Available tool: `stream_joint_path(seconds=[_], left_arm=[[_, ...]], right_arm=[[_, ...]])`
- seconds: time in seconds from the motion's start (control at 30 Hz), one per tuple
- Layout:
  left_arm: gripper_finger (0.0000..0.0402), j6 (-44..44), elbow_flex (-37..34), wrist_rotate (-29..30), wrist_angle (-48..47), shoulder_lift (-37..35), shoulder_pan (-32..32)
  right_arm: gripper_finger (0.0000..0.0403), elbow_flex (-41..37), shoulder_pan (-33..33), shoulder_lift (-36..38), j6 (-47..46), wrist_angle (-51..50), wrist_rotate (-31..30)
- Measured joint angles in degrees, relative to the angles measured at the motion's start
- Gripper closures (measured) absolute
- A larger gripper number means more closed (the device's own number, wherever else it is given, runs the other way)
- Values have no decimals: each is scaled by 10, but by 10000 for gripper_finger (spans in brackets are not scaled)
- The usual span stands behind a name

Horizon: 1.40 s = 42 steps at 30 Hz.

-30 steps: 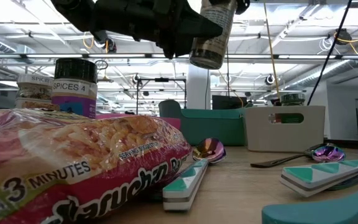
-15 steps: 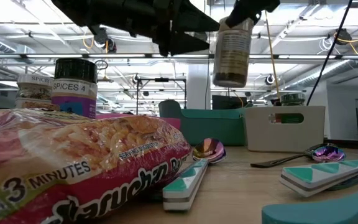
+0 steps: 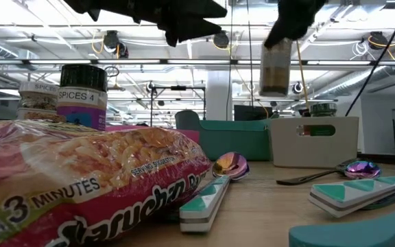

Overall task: Pick & Place Food Item
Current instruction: Put the gold spice bottle into the gray bin

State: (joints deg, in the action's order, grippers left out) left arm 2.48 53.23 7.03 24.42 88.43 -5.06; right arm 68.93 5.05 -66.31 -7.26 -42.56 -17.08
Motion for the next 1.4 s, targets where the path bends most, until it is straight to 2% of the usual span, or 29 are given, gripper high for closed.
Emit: stream_joint_path(seconds=[0.1,0.23,0.47,0.77,1.4], left_arm=[[159,0,-1,0,-18,1,0],[162,0,-1,0,-24,1,0],[151,0,-1,0,-24,1,0],[133,0,-1,0,-23,1,0],[150,0,-1,0,-23,1,0]], right_arm=[[140,-14,52,2,12,7,41],[140,-39,112,-3,29,9,66],[140,-91,169,-2,35,35,85],[140,-167,182,-3,41,117,98],[139,-271,182,-1,66,237,97]])
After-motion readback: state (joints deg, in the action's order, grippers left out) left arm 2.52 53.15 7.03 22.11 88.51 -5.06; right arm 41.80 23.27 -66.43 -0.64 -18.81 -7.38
